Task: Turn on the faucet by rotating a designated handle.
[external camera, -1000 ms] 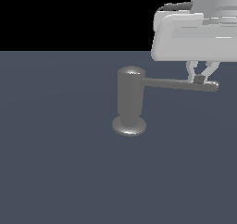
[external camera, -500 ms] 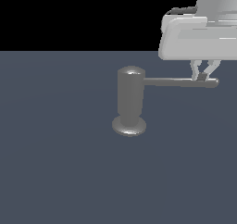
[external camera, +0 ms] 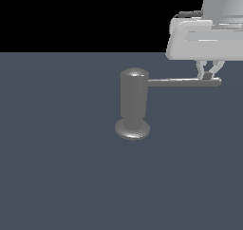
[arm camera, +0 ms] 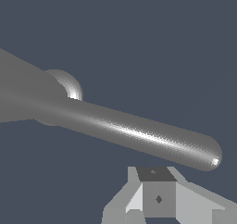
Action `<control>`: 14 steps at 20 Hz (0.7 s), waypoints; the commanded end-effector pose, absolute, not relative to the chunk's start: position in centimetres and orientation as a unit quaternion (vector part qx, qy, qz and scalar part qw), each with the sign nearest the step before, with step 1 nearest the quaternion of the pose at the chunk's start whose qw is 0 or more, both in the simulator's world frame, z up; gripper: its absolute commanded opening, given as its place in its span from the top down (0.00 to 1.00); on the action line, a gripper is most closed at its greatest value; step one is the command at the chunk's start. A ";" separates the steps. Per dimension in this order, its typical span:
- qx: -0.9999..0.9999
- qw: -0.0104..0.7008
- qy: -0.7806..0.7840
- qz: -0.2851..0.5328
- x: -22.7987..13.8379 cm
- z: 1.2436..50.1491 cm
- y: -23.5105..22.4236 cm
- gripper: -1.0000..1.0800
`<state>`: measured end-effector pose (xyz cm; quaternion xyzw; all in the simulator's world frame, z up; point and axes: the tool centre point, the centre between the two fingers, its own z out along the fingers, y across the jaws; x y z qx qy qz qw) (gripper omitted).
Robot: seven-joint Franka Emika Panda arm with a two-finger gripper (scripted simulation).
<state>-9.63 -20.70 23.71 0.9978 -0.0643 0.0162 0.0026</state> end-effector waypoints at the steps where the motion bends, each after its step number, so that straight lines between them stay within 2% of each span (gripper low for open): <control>1: 0.997 0.001 -0.073 0.004 -9.8 22.5 -22.0 1.00; 11: 0.997 0.000 -0.076 0.000 -7.8 22.2 -24.5 1.00; 14: 0.998 0.000 -0.055 0.015 -6.1 23.7 -22.2 1.00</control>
